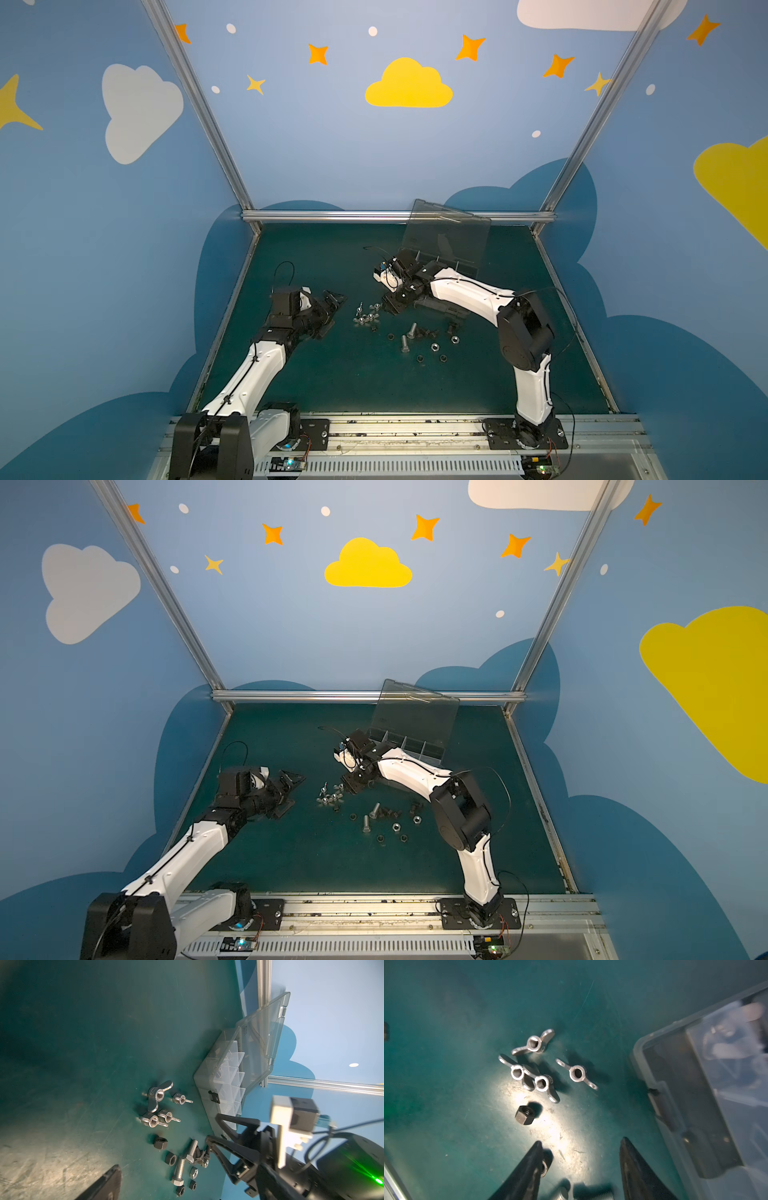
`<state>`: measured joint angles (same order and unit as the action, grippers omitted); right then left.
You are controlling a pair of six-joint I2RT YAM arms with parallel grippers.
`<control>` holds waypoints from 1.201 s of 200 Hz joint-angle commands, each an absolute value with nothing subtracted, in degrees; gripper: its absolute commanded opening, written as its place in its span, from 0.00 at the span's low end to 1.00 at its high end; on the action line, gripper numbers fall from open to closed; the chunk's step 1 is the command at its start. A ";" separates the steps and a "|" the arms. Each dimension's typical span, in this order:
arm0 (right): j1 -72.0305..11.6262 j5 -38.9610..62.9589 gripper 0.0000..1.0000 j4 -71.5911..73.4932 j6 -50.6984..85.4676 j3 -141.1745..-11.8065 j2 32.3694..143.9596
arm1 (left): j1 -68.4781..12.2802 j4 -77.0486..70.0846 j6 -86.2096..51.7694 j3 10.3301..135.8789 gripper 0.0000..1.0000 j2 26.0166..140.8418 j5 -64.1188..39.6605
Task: Sort the screws and nuts into containers
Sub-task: Place the nut into the container, then pick up the nut from the center of the table.
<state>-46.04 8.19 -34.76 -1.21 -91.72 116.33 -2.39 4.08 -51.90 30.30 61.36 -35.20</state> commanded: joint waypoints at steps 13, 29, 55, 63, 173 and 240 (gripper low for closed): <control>-46.80 10.20 0.57 -32.69 -3.49 -94.03 118.52 | -2.51 5.01 -51.46 29.27 1.00 60.30 -34.71; -47.02 10.22 0.58 -31.75 -4.53 -94.56 119.97 | -2.47 5.10 -51.42 29.18 1.00 60.03 -34.72; -47.33 9.41 0.58 -30.12 -5.41 -95.48 121.58 | -2.47 5.27 -51.24 29.26 1.00 59.62 -34.59; -47.29 9.58 0.58 -29.75 -5.70 -95.90 122.15 | -2.50 5.36 -51.18 29.27 0.99 59.54 -34.63; -47.36 9.31 0.58 -30.43 -6.97 -101.56 128.25 | -2.33 5.98 -51.14 28.93 1.00 58.25 -34.60; -47.31 9.80 0.58 -30.67 -6.60 -101.63 129.98 | -2.11 6.77 -51.20 28.21 1.00 56.66 -34.01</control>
